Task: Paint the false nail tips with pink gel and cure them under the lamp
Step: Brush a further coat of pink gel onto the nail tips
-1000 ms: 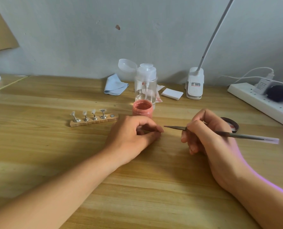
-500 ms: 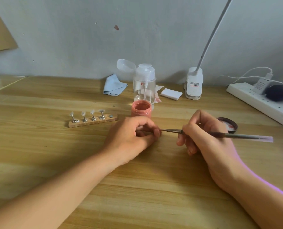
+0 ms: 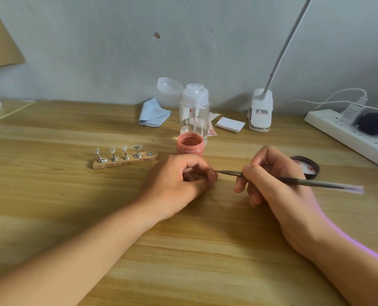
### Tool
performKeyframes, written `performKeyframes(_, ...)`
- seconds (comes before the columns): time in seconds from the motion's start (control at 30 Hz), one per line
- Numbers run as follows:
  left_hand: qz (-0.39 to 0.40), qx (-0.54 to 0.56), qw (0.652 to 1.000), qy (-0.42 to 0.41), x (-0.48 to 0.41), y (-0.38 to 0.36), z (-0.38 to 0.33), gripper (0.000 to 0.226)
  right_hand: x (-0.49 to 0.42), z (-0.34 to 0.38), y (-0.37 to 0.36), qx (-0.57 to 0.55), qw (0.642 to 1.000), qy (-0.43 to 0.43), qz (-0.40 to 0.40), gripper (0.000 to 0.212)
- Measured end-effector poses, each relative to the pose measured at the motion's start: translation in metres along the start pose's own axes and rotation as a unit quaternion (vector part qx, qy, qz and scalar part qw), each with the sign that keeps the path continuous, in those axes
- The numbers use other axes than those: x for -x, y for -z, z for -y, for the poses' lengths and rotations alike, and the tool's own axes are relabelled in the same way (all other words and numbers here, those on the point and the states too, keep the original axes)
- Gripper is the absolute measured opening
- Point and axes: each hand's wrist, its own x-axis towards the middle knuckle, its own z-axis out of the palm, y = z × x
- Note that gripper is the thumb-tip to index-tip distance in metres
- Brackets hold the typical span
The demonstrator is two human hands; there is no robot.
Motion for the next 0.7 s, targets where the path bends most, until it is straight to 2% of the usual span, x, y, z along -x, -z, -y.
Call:
performKeyframes(0.17, -0.003, -0.007, 1.0, -0.004, 0.0003, 0.0003, 0.0004, 0.003, 0.0008, -0.0003, -0.0003, 0.02, 1.0, 0.001, 0.011, 0.015)
performKeyframes(0.27, -0.001, -0.008, 1.0, -0.004, 0.0003, 0.0006, 0.0, 0.003, 0.0006, 0.0001, 0.0014, -0.009, 1.0, 0.001, -0.008, 0.018)
performKeyframes(0.4, -0.002, -0.012, 1.0, -0.002, 0.0006, 0.0006, -0.0009, 0.004, 0.0, 0.0007, 0.0013, -0.015, 1.0, -0.012, -0.01, 0.011)
performKeyframes(0.53, -0.002, -0.014, 1.0, -0.001, 0.0007, 0.0006, -0.0004, 0.004, -0.0009, -0.0019, 0.0007, 0.01, 1.0, -0.006, -0.009, 0.019)
performKeyframes(0.7, -0.002, -0.01, 1.0, 0.001, 0.0001, -0.0001, -0.0007, 0.008, -0.0012, -0.0004, 0.0016, -0.015, 0.999, -0.015, -0.027, 0.013)
